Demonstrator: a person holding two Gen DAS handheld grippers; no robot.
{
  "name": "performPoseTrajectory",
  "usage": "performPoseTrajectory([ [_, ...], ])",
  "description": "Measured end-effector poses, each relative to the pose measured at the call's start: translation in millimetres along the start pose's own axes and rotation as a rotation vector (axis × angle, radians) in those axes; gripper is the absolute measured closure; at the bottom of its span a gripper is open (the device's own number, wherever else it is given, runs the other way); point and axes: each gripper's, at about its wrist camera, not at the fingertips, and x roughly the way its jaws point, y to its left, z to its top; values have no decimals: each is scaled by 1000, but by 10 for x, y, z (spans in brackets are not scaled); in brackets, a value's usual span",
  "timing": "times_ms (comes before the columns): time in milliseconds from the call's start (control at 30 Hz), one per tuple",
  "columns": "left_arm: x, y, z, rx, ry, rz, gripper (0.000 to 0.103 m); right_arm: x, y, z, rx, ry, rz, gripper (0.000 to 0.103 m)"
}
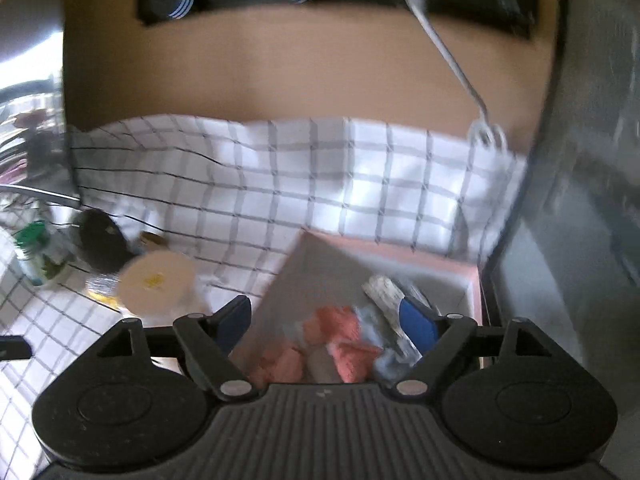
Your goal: Organize soft objects
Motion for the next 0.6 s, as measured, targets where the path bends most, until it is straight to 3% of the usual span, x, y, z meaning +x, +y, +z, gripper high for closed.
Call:
performPoseTrajectory([
  [100,-2,138,5,-20,-4,63,81,-148,249,84,-34,-34,45,17],
  [267,-82,395,1,-56,-17,82,81,-121,853,206,-95,-61,165,12],
  [467,-155,659,-33,-63,-22,63,81,367,1655,296,-188,-18,268,12],
  [600,-214,786,-51,-57,-36,52,81,776,2217,357,-306,-35,258,12],
])
